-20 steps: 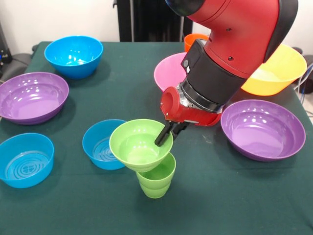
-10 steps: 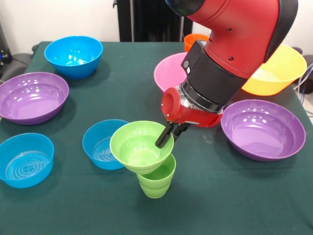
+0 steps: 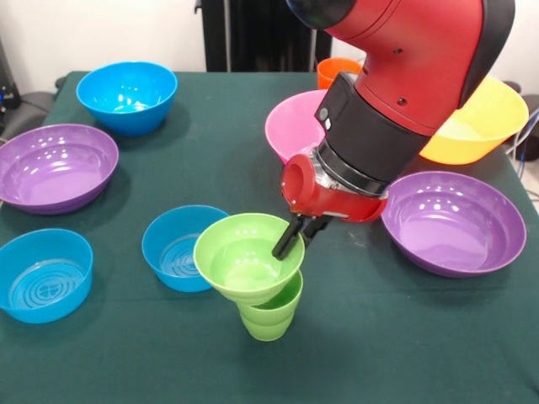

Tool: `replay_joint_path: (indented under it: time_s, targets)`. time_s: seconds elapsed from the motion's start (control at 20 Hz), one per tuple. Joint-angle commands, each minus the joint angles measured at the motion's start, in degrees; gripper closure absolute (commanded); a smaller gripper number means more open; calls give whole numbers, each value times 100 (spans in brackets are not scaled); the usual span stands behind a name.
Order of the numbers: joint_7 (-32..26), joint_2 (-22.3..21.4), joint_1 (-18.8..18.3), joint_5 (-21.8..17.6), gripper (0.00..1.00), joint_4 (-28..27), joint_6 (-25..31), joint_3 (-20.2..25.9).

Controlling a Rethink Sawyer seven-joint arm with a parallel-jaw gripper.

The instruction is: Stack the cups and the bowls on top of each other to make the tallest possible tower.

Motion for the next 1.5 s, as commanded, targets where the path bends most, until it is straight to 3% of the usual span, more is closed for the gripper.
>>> replay_joint_path:
  time_s: [0.05,1.5]
  targets:
    - [-542,9,75,17,100,461,-232,758]
    - [-214,-55,89,54,100,840,-532,735]
